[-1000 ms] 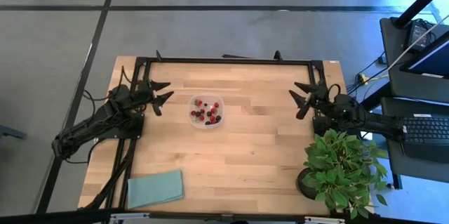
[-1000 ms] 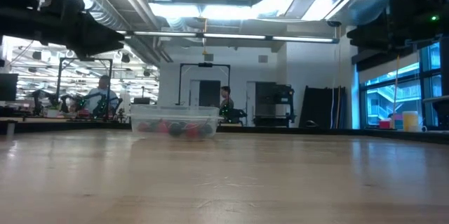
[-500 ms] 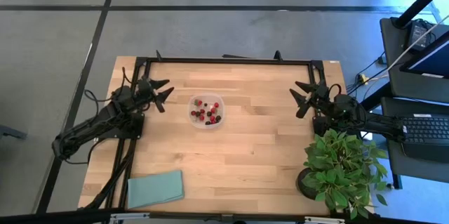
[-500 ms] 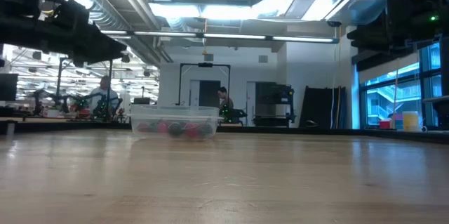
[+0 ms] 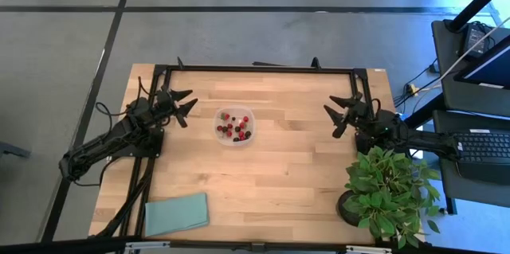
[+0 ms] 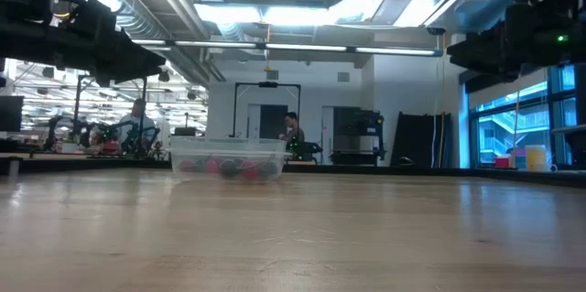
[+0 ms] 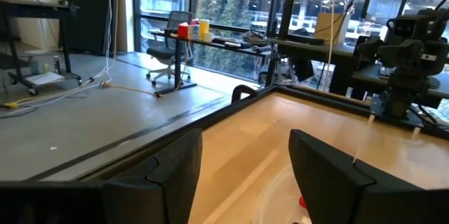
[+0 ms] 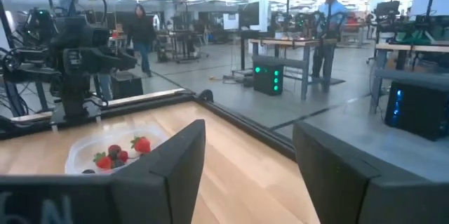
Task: Pick and placing Produce into tupperware
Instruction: Return to Home Position
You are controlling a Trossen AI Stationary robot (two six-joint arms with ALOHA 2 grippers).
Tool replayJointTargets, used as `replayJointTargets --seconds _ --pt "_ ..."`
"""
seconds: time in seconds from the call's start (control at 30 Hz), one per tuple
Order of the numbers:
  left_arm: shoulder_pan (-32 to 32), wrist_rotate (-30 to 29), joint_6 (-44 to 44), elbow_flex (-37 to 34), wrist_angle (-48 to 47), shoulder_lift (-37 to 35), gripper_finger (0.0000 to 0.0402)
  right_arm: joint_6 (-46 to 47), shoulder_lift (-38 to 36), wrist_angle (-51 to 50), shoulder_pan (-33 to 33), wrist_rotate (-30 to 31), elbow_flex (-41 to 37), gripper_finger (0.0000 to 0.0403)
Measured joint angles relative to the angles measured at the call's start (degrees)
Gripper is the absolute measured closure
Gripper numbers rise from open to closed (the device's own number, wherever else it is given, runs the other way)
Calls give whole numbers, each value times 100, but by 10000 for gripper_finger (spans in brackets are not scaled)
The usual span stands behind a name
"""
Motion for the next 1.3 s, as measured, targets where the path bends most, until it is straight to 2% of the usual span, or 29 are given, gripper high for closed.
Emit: replayJointTargets --seconds 0.17,0.4,1.3 --pt "0 -11 0 0 0 1 194 79 2 -207 0 -7 0 186" --pt "-1 -13 0 0 -2 1 194 904 7 -259 -2 -21 0 186" --pt "-2 -15 2 0 -2 1 194 884 7 -259 -2 -15 0 186"
